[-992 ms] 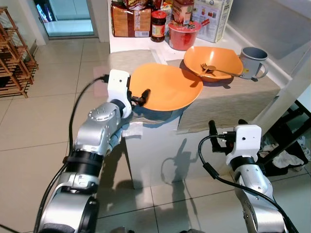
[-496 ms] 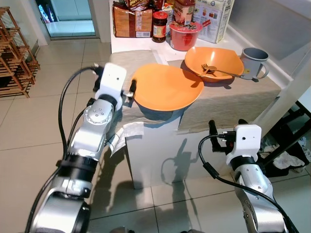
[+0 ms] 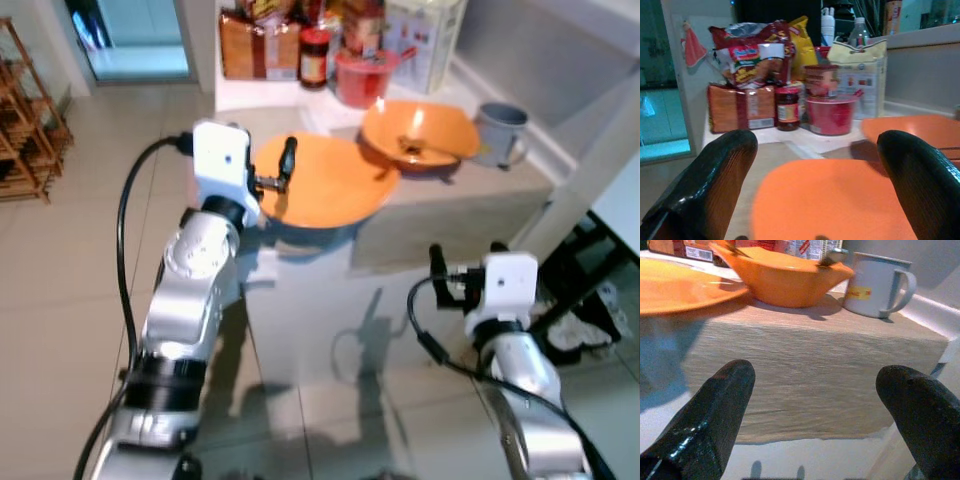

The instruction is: Setting the table

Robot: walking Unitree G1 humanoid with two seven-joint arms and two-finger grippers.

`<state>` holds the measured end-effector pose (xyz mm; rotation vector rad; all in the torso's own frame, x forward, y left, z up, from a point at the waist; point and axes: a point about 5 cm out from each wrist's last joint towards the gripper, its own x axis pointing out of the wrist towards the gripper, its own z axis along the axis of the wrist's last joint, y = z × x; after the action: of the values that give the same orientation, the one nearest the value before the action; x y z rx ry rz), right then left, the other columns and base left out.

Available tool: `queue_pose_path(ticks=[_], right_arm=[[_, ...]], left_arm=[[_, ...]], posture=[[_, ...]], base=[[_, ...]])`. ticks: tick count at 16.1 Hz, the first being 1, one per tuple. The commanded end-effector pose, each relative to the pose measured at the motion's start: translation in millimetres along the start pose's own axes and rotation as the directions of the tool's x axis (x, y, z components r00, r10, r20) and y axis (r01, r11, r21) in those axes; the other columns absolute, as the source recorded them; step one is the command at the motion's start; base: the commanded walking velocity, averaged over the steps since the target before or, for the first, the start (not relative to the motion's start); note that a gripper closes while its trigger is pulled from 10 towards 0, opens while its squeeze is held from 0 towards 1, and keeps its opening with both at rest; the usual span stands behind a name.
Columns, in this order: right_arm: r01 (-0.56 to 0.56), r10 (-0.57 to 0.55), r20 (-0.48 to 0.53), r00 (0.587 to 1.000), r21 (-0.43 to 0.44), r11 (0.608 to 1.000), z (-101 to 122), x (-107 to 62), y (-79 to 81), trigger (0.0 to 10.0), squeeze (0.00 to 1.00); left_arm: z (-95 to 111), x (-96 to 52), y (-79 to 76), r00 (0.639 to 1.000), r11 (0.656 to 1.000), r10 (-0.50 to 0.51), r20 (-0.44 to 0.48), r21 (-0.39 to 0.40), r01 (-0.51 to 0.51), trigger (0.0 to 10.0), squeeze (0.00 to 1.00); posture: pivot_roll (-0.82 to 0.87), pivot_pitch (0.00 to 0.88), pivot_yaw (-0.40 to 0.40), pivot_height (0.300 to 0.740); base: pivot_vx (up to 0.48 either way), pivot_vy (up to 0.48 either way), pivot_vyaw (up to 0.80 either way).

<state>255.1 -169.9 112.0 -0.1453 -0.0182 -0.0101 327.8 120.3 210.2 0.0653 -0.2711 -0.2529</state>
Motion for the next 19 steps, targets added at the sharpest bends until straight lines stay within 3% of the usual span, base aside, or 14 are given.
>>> queue_pose_path(ticks=[1, 7, 13, 15, 18, 19], right_arm=[[0.006, -0.006, 0.007, 1.0, -0.008, 1.0, 1, 2.1, -1.3, 10.0, 0.16], [0.016, -0.016, -0.001, 1.0, -0.02, 1.0, 0, 4.6, -1.4, 10.0, 0.12], [0.025, -0.025, -0.003, 1.0, -0.014, 1.0, -1, 4.1, -2.3, 10.0, 0.07], [0.029, -0.029, 0.008, 1.0, -0.012, 1.0, 0, 2.3, -3.1, 10.0, 0.08], [0.019, -0.018, 0.027, 0.999, -0.031, 0.999, 3, -14.8, -10.8, 10.0, 0.09], [0.014, -0.014, 0.026, 1.0, -0.035, 0.999, 3, -19.0, -12.7, 10.0, 0.09]], left_arm=[[-2, -1.3, -5.6, 1.0, 1.0, -0.019, -0.015, 0.002, 0.019, 10.0, 0.0], [-6, 0.7, -5.2, 0.998, 1.0, -0.005, -0.061, 0.012, 0.006, 10.0, 0.0], [-12, 0.4, -11.3, 0.994, 0.999, -0.043, -0.099, 0.025, 0.046, 10.0, 0.0], [-22, -7.5, -5.9, 0.987, 0.998, -0.06, -0.148, 0.02, 0.063, 10.0, 0.0], [-50, -60.8, 34.0, 0.961, 0.996, -0.066, -0.269, 0.036, 0.079, 10.0, 0.0], [-51, -71.4, 37.6, 0.958, 0.997, -0.069, -0.278, 0.021, 0.078, 10.0, 0.0]], posture=[[-0.01, 0.0, -0.021, 0.74], [-0.01, 0.0, -0.018, 0.74], [-0.02, 0.0, -0.015, 0.74], [-0.02, 0.0, -0.008, 0.74], [-0.03, 0.0, 0.007, 0.74], [-0.03, 0.0, 0.009, 0.74]], base=[[0.0, -0.472, 0.74], [0.0, -0.449, 0.73], [0.089, -0.416, 0.0], [0.0, 0.0, 0.0], [0.0, 0.0, 0.0], [0.0, 0.0, 0.0]])
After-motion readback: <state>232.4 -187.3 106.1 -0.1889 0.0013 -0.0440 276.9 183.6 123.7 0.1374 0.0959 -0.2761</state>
